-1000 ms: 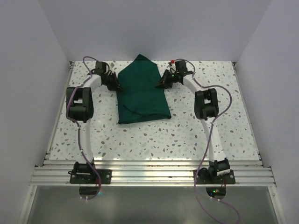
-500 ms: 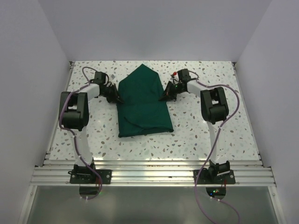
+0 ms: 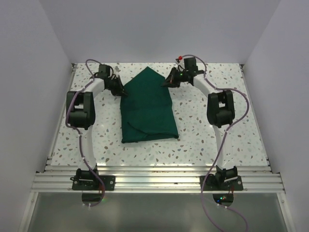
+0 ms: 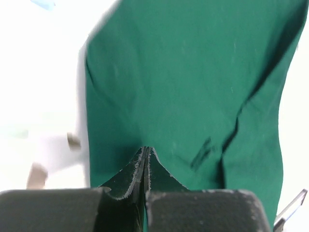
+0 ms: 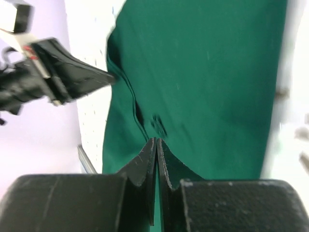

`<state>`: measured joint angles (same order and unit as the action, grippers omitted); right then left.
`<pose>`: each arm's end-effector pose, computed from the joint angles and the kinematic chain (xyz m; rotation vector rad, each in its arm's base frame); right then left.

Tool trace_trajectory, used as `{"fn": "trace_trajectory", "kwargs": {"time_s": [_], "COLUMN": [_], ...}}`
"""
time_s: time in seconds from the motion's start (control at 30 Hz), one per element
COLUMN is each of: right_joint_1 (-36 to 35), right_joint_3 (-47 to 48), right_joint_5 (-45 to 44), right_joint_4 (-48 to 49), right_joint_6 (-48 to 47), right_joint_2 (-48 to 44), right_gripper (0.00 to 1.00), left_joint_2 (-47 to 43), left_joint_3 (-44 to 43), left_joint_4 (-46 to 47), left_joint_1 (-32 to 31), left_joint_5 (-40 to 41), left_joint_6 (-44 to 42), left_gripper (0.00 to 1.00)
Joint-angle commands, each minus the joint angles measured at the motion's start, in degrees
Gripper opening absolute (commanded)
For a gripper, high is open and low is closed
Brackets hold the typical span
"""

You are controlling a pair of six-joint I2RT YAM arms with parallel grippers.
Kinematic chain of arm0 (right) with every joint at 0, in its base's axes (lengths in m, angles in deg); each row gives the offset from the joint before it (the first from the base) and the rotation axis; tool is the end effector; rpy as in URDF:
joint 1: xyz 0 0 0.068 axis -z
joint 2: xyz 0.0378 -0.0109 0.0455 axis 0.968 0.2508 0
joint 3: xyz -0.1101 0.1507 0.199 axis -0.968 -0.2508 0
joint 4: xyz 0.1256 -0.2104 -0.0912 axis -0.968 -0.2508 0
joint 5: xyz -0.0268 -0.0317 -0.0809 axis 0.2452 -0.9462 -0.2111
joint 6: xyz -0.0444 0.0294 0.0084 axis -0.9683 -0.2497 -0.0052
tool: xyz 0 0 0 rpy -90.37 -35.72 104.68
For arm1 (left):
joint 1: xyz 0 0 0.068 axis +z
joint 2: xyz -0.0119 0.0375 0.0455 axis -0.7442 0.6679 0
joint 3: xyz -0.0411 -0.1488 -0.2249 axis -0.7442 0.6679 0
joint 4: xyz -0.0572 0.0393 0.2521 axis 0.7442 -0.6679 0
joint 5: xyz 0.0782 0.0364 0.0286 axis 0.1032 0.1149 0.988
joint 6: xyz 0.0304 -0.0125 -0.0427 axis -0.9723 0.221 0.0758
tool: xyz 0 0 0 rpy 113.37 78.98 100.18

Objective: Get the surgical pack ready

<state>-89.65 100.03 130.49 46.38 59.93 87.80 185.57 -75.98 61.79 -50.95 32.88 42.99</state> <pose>0.5126 0.1534 0.1856 0.0873 2.4406 1.2525 0.4764 -0.0403 0.1597 -0.3107 2.5681 -0.8042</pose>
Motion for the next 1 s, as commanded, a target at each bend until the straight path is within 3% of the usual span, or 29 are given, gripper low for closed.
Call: {"fn": "trace_trajectory", "kwargs": {"time_s": [0.0, 0.23, 0.5, 0.67, 0.83, 0.9, 0.97], "right_joint_1": [0.2, 0.72, 2.93, 3.01, 3.19, 3.1, 3.1], "right_joint_3": [4.03, 6.59, 11.05, 14.41, 20.2, 21.44, 21.09], "right_joint_5": [1.66, -0.45, -0.98, -0.19, -0.37, -1.42, -3.08], "right_joint_4": [3.26, 2.65, 0.63, 0.18, -1.92, -2.54, -2.36], "right_joint_6": [4.64, 5.26, 5.17, 5.08, 3.85, 2.63, 2.18], "right_joint_2": [6.17, 11.98, 12.78, 10.41, 12.68, 13.48, 13.65], "right_gripper": [0.06, 0.06, 0.07, 0.1, 0.41, 0.47, 0.61], "left_joint_2": [6.27, 9.98, 9.98, 3.32, 3.99, 4.27, 3.48], "left_joint_3": [-5.69, -6.23, -10.45, -6.5, -9.56, -10.88, -10.63], "left_joint_4": [-2.04, -1.27, -2.15, 2.16, 2.34, 2.25, 3.57], "left_joint_1": [0.57, 2.5, 5.67, 5.66, 5.66, 5.66, 5.66], "left_joint_5": [-0.84, -0.31, -3.65, -6.46, -5.5, -4.01, -0.85], "left_joint_6": [1.53, 1.97, 1.27, 2.58, 2.15, 1.09, 0.65], "left_gripper": [0.01, 0.01, 0.09, 0.23, 0.46, 0.48, 0.51]}}
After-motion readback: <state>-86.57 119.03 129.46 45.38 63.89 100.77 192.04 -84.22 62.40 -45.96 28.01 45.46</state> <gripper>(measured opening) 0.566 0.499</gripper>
